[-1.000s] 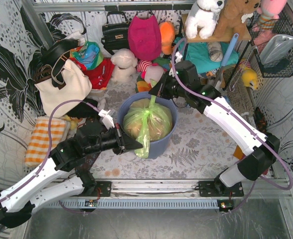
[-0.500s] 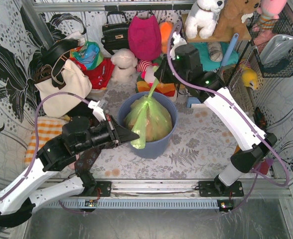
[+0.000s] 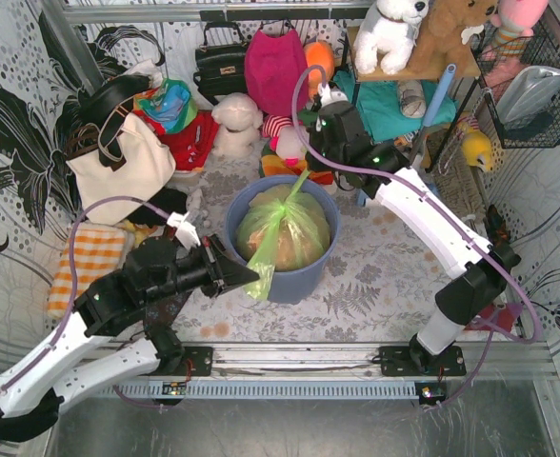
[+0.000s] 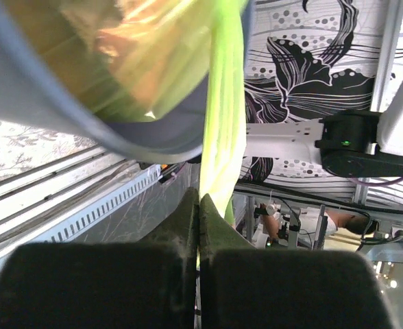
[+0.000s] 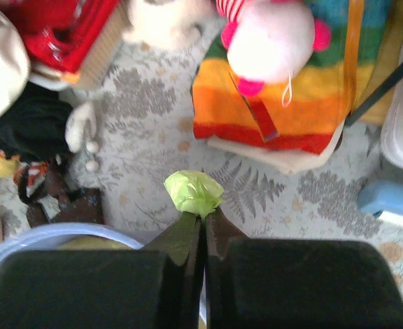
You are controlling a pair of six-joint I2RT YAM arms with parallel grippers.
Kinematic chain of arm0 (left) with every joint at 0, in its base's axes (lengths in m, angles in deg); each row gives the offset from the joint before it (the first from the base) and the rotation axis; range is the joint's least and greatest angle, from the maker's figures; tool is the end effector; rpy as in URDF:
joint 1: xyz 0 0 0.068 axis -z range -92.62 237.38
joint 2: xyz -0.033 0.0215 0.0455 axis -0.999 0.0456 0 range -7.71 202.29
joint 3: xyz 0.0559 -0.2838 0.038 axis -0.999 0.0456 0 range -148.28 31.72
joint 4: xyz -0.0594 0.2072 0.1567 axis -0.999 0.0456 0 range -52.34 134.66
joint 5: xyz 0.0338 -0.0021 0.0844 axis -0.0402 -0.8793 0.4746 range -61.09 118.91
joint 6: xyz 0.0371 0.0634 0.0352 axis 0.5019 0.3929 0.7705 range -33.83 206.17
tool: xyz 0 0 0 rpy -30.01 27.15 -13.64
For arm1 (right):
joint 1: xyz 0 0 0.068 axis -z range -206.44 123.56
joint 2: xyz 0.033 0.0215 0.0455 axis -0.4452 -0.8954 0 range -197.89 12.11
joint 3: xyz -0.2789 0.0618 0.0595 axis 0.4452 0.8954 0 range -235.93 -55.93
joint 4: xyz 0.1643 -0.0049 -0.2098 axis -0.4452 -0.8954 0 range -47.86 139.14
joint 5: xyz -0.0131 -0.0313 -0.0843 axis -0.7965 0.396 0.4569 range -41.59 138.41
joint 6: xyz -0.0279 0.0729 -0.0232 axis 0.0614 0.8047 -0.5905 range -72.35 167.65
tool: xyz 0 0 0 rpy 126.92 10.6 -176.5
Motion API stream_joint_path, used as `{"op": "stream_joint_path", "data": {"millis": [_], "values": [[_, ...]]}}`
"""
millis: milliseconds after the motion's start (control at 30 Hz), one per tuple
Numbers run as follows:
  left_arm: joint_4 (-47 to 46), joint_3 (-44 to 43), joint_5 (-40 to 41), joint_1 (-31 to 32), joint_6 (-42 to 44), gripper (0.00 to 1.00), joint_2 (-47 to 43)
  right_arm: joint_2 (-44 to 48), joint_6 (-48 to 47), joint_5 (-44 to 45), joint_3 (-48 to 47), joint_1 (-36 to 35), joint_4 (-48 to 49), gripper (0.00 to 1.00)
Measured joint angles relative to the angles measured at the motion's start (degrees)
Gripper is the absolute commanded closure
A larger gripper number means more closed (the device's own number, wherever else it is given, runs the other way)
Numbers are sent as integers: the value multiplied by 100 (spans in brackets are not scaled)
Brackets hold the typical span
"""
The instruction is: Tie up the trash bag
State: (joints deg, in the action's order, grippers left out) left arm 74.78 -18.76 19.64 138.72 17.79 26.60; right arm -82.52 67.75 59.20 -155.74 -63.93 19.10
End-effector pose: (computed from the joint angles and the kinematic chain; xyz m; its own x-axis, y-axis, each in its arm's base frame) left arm 0.0810 -0.1193 0.3493 -0.8861 -0.3611 -0.2905 0.1109 0.4434 -0.8894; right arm 0.3388 0.2433 0.4182 -0.4724 0.0630 -0.8792 -0.3203 0.9170 0.2378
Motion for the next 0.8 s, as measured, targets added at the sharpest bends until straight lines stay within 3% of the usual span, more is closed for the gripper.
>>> {"op": "stream_joint_path", "data": {"millis": [133,267,600,800], "values": [[170,-852,63,0,181,100,479,-192,-138,46,-881,22,-105,100],[221,-1067,129,0,319,100,599,-293,-223,46,-1440,24,-205,100],[142,260,249,-7,83,100,-321,-350,-173,-251,-433,348,-267,100],[168,297,280,-7,-20,100,-446,-446,-153,-328,-409,400,-258,100]]}}
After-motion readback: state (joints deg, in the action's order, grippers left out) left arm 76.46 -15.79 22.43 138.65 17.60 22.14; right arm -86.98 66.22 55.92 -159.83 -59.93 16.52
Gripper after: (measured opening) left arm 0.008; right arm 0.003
